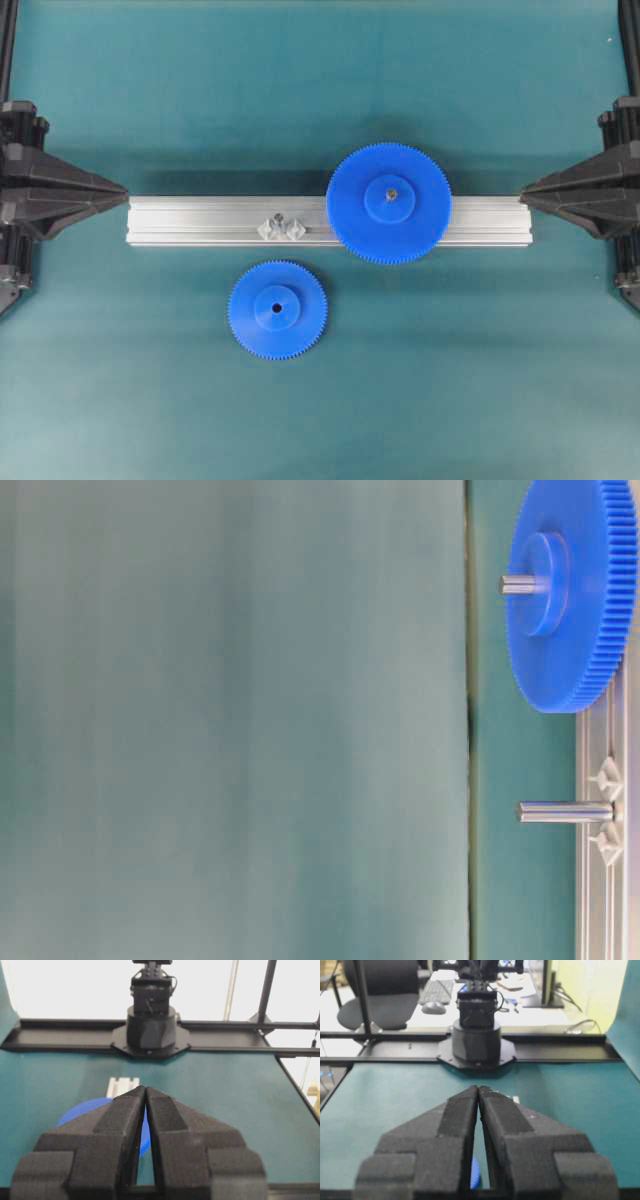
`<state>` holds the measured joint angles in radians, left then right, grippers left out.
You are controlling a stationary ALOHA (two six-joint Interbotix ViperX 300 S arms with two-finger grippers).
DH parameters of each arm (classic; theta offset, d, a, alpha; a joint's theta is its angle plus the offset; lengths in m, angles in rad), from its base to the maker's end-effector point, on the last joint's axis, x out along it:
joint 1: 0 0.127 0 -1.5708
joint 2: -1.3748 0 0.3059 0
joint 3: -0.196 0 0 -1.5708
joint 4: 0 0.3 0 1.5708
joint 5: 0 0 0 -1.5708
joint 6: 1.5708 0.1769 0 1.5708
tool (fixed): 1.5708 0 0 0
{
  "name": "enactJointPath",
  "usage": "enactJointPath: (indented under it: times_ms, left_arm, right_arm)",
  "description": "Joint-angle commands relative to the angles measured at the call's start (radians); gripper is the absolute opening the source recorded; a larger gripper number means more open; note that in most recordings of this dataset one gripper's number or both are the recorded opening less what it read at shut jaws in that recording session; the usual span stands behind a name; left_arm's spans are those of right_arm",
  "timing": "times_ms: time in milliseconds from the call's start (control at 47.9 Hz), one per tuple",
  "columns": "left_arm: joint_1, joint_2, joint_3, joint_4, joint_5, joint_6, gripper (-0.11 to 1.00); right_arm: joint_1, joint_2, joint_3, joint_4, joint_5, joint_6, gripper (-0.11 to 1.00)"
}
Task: Insert the small gear onto the shaft.
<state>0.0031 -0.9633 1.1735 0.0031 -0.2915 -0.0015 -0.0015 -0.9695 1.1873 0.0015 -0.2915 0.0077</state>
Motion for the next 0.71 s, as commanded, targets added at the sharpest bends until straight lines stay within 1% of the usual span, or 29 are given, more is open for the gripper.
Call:
enactJointPath:
  times_ms: [0, 21, 63, 84, 125, 167, 271, 439, 585, 689]
  left_arm:
    - [-0.002, 0.017, -0.012, 0.008, 0.002, -0.014, 0.1]
    - [-0.002, 0.017, -0.014, 0.008, 0.002, -0.015, 0.1]
    - [-0.002, 0.017, -0.017, 0.009, 0.005, -0.017, 0.13]
    - [-0.002, 0.017, -0.02, 0.009, 0.006, -0.017, 0.11]
    - [-0.002, 0.017, -0.025, 0.011, 0.009, -0.017, 0.05]
    - [-0.003, 0.017, -0.032, 0.012, 0.017, -0.015, 0.01]
    - [-0.006, 0.018, -0.043, 0.012, 0.044, -0.015, 0.0]
    - [-0.032, 0.046, -0.069, 0.012, 0.098, -0.015, 0.0]
    - [-0.067, 0.103, -0.126, 0.012, 0.144, -0.015, 0.0]
    - [-0.091, 0.153, -0.163, 0.012, 0.201, -0.015, 0.0]
  right_arm:
    - [-0.014, 0.009, -0.003, 0.003, -0.008, -0.003, 0.16]
    - [-0.018, 0.005, 0.005, 0.008, -0.006, 0.0, 0.16]
    - [-0.021, -0.003, 0.011, 0.018, -0.006, 0.006, 0.2]
    - [-0.023, -0.006, 0.012, 0.025, -0.006, 0.009, 0.19]
    - [-0.025, -0.015, 0.018, 0.031, -0.005, 0.018, 0.12]
    - [-0.025, -0.025, 0.018, 0.032, -0.003, 0.028, 0.08]
    - [-0.025, -0.041, 0.02, 0.032, 0.015, 0.046, 0.03]
    - [-0.026, -0.041, 0.015, 0.032, 0.097, 0.052, 0.03]
    - [-0.028, -0.035, 0.006, 0.032, 0.172, 0.054, 0.03]
    - [-0.035, -0.029, -0.003, 0.035, 0.23, 0.054, 0.03]
